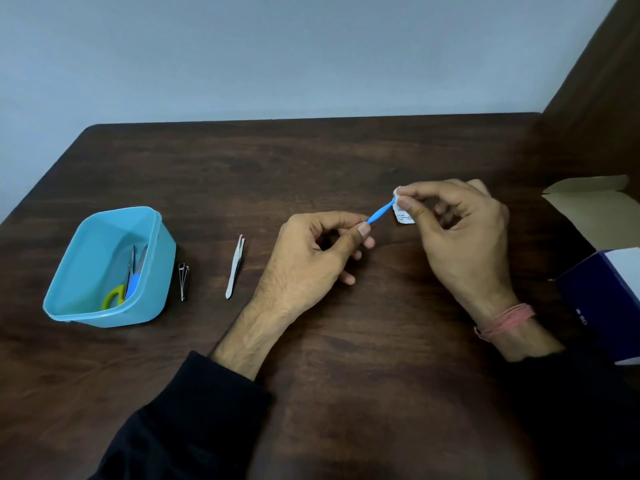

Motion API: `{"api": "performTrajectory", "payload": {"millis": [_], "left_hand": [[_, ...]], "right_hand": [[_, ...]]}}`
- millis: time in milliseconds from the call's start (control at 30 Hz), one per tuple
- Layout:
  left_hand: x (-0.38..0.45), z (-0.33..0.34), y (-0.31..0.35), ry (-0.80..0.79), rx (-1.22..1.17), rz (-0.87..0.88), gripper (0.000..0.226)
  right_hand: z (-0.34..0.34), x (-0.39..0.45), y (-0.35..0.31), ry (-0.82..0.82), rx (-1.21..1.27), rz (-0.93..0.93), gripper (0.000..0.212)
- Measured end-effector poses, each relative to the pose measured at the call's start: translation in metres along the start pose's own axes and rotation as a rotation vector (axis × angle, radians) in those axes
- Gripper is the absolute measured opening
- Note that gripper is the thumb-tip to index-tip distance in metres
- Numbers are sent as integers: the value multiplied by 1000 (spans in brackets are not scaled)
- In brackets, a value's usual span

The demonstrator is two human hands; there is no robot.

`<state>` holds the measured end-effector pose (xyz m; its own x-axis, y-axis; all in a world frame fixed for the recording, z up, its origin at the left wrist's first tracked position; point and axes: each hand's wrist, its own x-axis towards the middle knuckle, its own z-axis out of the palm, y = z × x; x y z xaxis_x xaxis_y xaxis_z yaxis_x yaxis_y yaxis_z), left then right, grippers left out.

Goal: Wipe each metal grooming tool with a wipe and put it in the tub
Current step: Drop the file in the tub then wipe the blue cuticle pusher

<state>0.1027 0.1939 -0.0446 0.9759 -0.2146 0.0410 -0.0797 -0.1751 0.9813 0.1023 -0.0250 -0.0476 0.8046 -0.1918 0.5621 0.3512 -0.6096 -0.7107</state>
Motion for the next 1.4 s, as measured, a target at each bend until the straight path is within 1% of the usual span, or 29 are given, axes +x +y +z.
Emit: {"api": "performTrajectory", "payload": {"millis": [67,200,300,400,500,633,733,867,1000,1133,1233,1400], "left_hand": [[0,0,0,-6,-3,8,14],[1,-1,0,-5,-27,-2,14],[0,-1,0,-7,-37,-4,15],[1,-2,0,-8,-49,-12,16],[0,-2,1,-7,-68,-15,16],[1,-2,1,-5,-86,-17,17],[0,-2,1,-2,-105,-18,18],[1,-1,1,7,-96,-19,18],[1,0,0,14,-92,-4,19],[0,-1,1,9,-82,2,18],[0,-1,1,14,-84,4,19],[0,-1,3,10,-96,-1,19]], "right_hand": [[1,0,-1,-37,-29,-40,8],[1,0,1,-9,-68,-52,6],[1,0,-3,-32,-102,-94,8],[-1,0,-4,-14,-106,-67,10],[0,0,-5,-25,-128,-100,11],[-2,1,-5,43,-171,-100,13],[-2,-1,-5,38,-191,-135,13],[-4,2,-2,83,-190,-93,14],[-2,0,-4,38,-170,-165,12],[-3,2,-2,52,-156,-132,11],[0,0,-3,-1,-147,-190,10],[-1,2,1,19,-139,-144,11]]}}
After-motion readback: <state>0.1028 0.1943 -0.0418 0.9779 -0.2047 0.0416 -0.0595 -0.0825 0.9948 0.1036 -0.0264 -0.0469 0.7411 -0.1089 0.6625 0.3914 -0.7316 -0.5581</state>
